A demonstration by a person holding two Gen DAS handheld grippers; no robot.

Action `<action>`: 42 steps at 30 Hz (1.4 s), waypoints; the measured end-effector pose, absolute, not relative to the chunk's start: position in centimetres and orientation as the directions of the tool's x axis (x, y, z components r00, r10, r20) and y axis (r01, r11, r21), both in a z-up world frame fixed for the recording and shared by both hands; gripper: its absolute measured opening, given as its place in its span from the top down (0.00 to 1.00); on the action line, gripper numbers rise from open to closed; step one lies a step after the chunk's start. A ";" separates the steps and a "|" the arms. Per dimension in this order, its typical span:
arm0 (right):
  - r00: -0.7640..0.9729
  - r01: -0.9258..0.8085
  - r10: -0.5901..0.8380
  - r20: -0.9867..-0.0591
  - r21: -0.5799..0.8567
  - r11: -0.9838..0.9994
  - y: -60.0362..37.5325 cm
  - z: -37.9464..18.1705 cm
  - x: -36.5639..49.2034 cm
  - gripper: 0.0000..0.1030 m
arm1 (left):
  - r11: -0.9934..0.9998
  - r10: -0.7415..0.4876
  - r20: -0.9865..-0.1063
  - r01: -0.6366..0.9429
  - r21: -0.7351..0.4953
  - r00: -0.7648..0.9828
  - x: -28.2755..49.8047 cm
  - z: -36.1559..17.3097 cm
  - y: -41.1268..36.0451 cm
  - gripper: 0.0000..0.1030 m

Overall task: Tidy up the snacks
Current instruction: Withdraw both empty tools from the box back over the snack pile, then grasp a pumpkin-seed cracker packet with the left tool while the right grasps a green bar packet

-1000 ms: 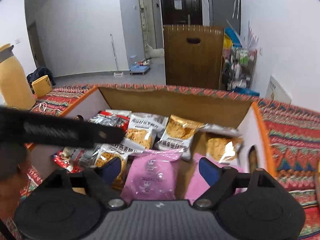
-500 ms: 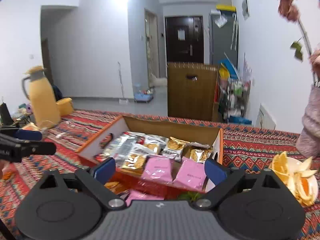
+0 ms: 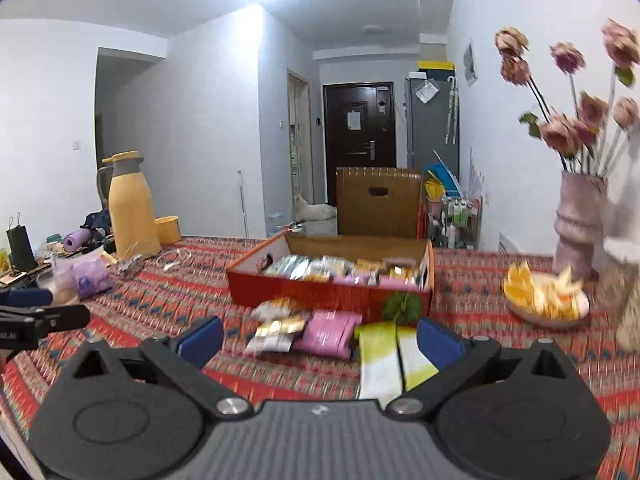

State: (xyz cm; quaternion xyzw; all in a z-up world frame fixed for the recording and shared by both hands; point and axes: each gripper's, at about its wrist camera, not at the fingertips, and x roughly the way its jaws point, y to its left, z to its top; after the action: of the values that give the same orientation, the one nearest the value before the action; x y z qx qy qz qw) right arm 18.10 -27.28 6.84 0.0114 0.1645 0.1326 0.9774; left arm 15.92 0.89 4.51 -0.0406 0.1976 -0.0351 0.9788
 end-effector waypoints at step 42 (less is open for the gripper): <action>0.862 -0.151 0.200 -0.465 0.141 0.978 -25.9 -3.2 14.5 0.08 | 0.992 -0.130 -0.586 0.101 -0.082 0.800 19.5 -1.5 1.3 0.00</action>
State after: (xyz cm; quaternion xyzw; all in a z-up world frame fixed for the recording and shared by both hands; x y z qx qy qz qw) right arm 14.53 -25.87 -3.25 0.0498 0.2461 0.0913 0.9636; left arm 19.52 1.33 -1.50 -0.0236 0.3102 -0.0607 0.9484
